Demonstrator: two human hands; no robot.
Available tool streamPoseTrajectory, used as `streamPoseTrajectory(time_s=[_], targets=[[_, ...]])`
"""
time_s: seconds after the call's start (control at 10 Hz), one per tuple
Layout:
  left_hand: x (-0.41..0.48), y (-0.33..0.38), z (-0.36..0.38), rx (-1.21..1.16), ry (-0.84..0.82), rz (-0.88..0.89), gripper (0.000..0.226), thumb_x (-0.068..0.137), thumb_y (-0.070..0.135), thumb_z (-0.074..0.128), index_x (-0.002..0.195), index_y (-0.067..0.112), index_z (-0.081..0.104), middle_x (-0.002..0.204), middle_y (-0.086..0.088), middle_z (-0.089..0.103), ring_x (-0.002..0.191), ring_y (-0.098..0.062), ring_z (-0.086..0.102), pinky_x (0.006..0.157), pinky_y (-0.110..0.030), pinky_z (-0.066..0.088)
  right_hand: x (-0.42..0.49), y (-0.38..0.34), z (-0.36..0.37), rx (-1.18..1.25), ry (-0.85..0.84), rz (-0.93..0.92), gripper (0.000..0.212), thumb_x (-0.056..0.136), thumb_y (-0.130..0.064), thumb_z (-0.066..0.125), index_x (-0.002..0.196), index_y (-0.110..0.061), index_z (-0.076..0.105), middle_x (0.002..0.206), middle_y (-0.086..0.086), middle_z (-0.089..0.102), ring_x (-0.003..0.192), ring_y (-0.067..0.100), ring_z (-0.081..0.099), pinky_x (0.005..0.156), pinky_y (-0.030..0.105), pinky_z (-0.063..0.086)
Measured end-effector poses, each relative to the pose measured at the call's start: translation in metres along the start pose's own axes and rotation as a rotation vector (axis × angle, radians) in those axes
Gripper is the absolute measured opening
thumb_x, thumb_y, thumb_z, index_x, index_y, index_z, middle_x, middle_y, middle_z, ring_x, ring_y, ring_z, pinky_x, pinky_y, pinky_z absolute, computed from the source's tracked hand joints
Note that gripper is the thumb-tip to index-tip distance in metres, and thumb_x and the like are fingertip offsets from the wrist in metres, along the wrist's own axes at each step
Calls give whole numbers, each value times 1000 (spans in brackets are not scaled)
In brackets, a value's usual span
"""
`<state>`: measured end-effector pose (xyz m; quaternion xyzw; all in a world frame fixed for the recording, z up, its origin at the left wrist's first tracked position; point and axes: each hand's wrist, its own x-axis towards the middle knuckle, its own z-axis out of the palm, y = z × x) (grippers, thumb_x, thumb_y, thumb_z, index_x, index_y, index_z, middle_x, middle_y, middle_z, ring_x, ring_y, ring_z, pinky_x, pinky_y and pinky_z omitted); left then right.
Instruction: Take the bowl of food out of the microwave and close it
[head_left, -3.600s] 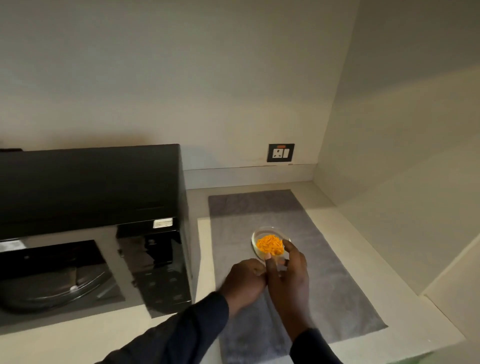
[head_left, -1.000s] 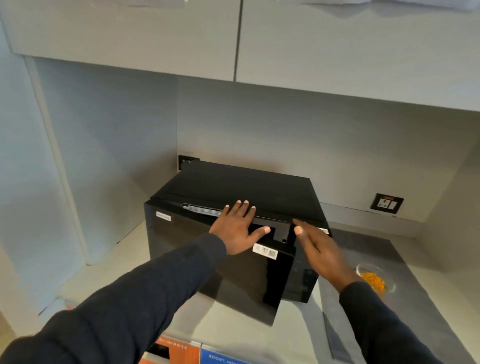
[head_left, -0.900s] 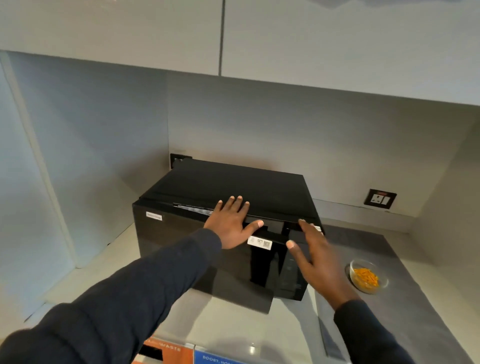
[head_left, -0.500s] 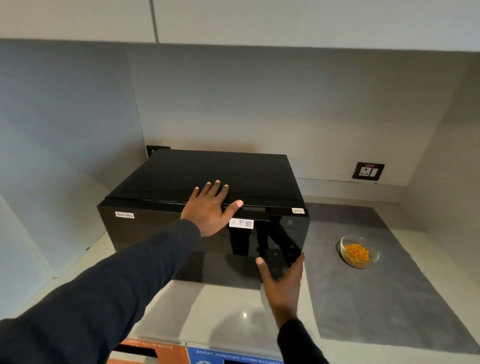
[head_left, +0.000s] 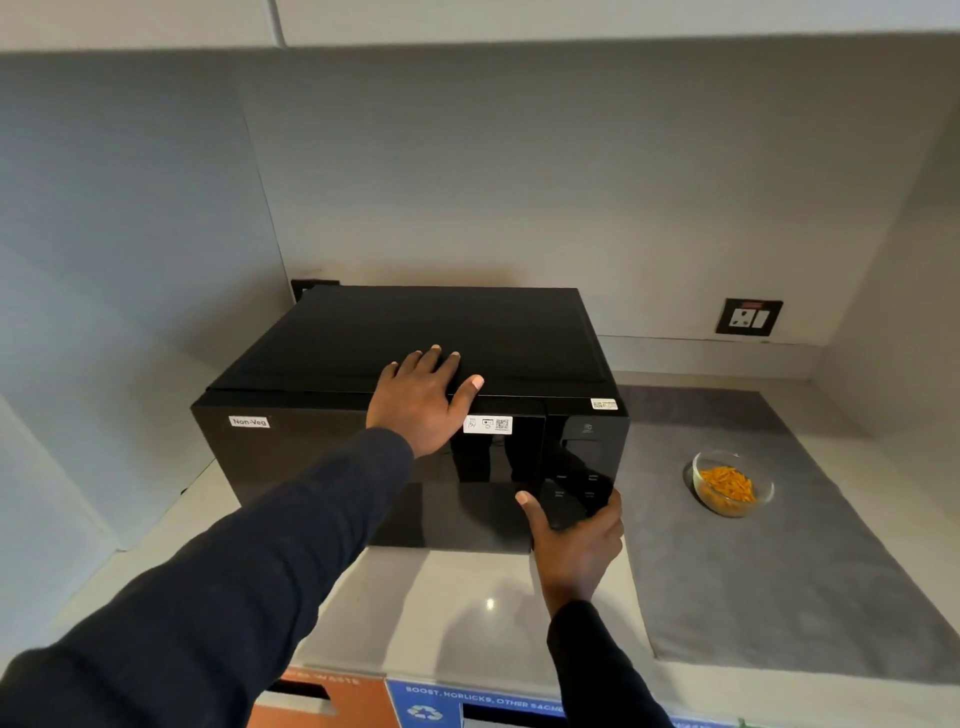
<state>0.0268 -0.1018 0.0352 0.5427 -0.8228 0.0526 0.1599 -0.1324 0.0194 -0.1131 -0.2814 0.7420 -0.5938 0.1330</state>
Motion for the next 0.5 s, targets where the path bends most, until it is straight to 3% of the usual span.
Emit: streamPoseTrajectory(time_s=[0.3,0.4,0.5], targets=[[-1,0,0,16,10,-2,72,99,64,15,153,25,41,160,-5,41,149,-27,34,119,-51,27,-1,-6,-1,-76,12,-4,115,55,-78,73,144,-14,37,137,15,56,124,38,55,103,56,51],[-13,3,2,10,132,-14,70,101,60,17,145,20,53,152,-6,53,143,-26,46,115,-47,36,-1,-2,-7,-56,-36,-36,114,60,-77,70,148,-16,32,144,14,52,129,38,53,104,54,50],[-29,5,9,-49,255,-1,68,103,56,18,147,17,51,152,-5,53,144,-24,44,118,-43,34,-6,8,-12,-99,-122,-63,112,70,-73,63,158,-20,16,160,11,38,144,38,42,110,54,46]])
